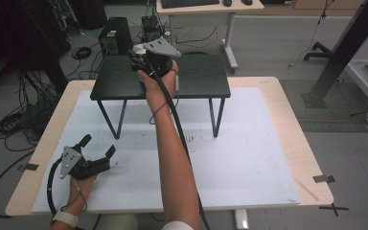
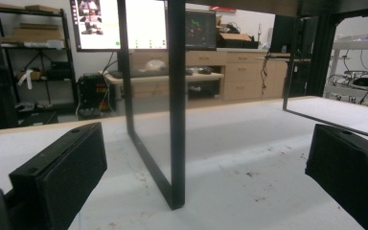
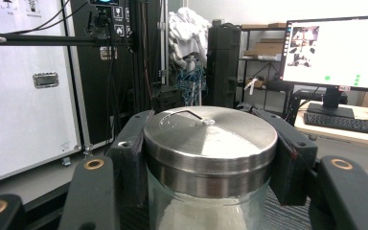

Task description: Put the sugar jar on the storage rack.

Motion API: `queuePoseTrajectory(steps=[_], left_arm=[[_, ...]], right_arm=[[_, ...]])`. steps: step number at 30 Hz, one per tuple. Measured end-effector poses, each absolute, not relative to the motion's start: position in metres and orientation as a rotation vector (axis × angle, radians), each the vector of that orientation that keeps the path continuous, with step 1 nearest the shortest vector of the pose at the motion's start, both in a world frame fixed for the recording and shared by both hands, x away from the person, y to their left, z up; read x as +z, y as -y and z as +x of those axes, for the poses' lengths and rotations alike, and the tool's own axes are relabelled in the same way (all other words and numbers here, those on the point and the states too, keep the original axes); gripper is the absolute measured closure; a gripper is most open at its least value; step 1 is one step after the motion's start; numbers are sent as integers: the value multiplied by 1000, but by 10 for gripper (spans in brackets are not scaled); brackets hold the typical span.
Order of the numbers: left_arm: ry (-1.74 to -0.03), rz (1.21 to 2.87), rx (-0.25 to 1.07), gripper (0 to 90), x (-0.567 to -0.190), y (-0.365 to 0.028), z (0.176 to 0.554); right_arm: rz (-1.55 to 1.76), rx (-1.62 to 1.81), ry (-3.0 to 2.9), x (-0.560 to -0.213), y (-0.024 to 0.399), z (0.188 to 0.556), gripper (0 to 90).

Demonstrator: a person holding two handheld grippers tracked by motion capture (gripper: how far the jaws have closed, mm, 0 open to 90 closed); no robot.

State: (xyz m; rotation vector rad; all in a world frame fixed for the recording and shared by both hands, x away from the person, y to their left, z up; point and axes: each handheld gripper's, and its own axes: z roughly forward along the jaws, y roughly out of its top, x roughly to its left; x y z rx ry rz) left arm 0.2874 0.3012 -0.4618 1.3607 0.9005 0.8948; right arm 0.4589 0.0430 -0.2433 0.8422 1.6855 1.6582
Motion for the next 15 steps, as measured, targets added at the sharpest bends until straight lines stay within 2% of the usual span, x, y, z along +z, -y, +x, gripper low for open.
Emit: queuePoseTrajectory(steps=[15], left_arm=[[-900,1362,896,4,-462,-301,287]], right_arm=[[845,1661,-1685,-243,-43,459,429]])
